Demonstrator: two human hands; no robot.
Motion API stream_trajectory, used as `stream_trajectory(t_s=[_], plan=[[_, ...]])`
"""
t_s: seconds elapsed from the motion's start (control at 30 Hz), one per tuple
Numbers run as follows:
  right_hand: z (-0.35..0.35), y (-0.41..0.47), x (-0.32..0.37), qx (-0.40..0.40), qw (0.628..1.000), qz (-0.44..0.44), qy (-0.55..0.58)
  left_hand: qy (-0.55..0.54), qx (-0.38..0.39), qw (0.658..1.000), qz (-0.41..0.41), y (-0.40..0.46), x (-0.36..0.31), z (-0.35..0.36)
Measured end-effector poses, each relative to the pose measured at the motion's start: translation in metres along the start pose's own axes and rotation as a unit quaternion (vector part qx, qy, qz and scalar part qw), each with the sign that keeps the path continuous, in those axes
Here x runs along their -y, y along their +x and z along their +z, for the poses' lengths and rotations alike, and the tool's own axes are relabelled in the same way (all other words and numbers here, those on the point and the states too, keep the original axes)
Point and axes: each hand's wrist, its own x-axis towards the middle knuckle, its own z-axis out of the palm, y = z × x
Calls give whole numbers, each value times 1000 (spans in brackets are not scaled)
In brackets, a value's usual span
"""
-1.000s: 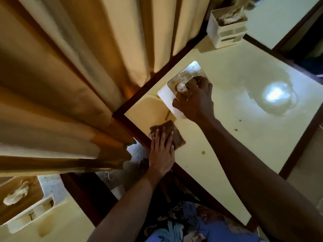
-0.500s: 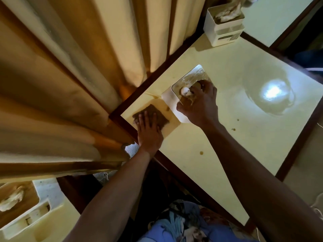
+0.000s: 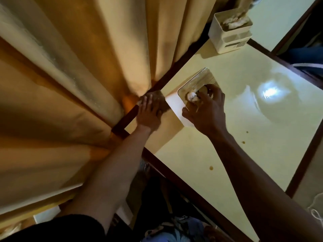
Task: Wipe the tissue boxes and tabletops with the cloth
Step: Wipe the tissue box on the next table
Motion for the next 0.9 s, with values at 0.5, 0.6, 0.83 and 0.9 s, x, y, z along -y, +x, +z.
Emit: stream_trajectory(t_s=[0.5, 0.6, 0.83, 0.9], plan=[[-1, 16, -7, -35, 994, 106, -16, 1, 12, 999, 42, 0, -4, -17], [-9, 13, -17, -57, 990, 128, -12, 32, -6, 993, 114, 45, -34, -17], [-15, 3, -35, -78, 986, 144, 13, 36, 155, 931, 328, 81, -92, -17], [-16, 2, -37, -77, 987, 137, 18, 34, 179, 902, 391, 81, -80, -5]])
